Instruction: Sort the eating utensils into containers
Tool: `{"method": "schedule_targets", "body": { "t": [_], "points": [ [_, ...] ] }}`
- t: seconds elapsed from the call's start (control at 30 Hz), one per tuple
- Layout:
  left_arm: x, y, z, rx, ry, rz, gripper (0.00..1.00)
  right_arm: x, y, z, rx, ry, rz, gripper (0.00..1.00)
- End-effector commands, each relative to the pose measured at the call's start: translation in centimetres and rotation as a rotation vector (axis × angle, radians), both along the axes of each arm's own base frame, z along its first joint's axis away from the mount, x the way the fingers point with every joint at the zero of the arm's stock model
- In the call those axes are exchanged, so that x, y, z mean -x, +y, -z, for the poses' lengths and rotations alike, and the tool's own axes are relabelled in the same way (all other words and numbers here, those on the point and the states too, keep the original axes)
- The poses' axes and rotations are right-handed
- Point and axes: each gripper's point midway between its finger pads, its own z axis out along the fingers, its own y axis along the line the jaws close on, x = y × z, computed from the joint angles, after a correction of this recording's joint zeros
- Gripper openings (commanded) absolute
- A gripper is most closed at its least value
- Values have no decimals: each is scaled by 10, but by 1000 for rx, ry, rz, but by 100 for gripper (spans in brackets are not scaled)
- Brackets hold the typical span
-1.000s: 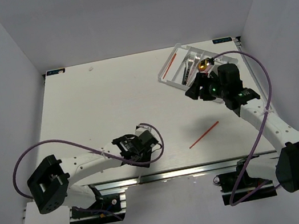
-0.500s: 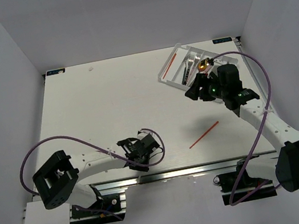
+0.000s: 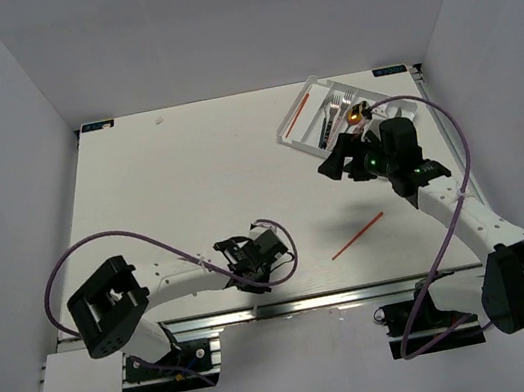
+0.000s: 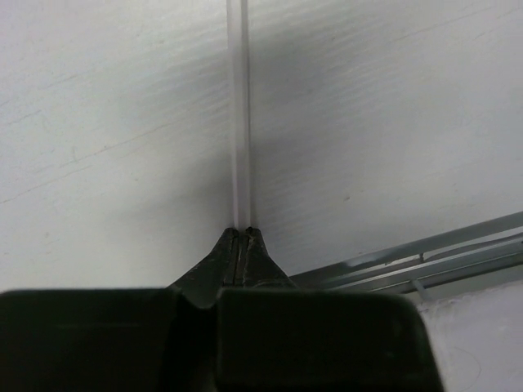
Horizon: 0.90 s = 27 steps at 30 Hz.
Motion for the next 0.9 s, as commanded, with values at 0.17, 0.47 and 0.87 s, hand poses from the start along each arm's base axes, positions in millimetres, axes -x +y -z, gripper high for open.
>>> {"method": "schedule_targets", "body": {
  "t": [0.17,0.47,0.87],
  "points": [
    [-27,8,26,-200,-78,-57,0,3,17,22,-61,32,-80,89],
    [-75,-36,-8,-194,-209,-64,0,5,10,33,-37,49,-58,89],
    [-102,-62,-45,-84,-274,-90,0,18,17,54,-121,109,-97,86]
  ]
}}
